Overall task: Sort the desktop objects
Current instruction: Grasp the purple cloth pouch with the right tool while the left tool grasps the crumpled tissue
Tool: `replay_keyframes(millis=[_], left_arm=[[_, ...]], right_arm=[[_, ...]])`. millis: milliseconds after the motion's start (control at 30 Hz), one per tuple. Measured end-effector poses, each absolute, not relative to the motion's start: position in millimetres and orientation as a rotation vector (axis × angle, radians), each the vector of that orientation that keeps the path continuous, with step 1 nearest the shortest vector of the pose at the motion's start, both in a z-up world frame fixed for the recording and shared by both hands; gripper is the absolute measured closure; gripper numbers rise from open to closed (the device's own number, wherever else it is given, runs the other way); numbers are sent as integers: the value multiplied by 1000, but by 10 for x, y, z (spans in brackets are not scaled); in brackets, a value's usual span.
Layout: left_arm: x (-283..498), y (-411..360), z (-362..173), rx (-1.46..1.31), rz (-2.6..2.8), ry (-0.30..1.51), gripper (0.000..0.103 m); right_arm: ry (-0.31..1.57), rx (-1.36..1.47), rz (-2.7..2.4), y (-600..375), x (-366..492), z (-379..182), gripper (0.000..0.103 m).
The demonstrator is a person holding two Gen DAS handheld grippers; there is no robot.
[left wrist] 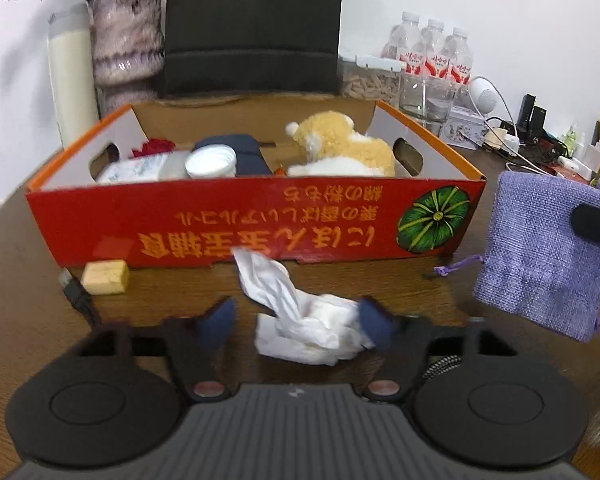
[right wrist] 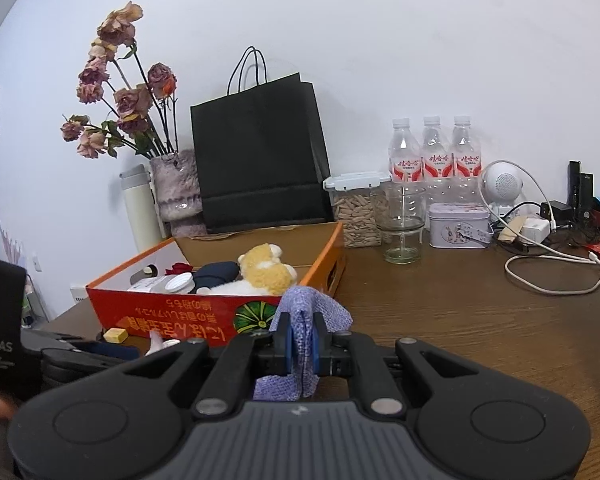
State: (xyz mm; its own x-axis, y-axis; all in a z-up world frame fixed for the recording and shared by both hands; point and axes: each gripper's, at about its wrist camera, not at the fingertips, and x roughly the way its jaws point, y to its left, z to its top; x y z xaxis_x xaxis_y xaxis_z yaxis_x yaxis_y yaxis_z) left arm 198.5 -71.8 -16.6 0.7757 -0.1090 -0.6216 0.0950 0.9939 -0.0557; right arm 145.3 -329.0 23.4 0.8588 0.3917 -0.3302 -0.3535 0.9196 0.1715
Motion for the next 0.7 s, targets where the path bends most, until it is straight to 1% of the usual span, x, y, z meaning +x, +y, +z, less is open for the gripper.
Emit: replay_keyframes(millis=[33, 67, 100, 133, 167, 433, 700], left_arm=[[1981, -726, -171, -20, -109, 667, 53], [1967, -736, -167, -17, -110, 663, 68], [1953, -733, -162, -27, -121, 661, 76], [1933, -731, -149, -37, -125, 655, 77], [1910, -725, -138, -40, -125, 647, 84], [1730, -677, 72, -72, -134, 575, 86], [1688, -488, 513, -112, -104, 408, 86]], right_arm=[[366, 103, 393, -3282, 1443, 233, 95], [364, 99, 395, -3274, 1437, 231, 95], [362, 94, 396, -3265, 1425, 230, 95], [359, 90, 394, -3255, 1416, 229, 95], [357, 86, 394, -3243, 1407, 230, 95], [317, 51, 401, -3116, 1320, 256, 95], [204, 71, 453, -2896, 1316, 622, 95]])
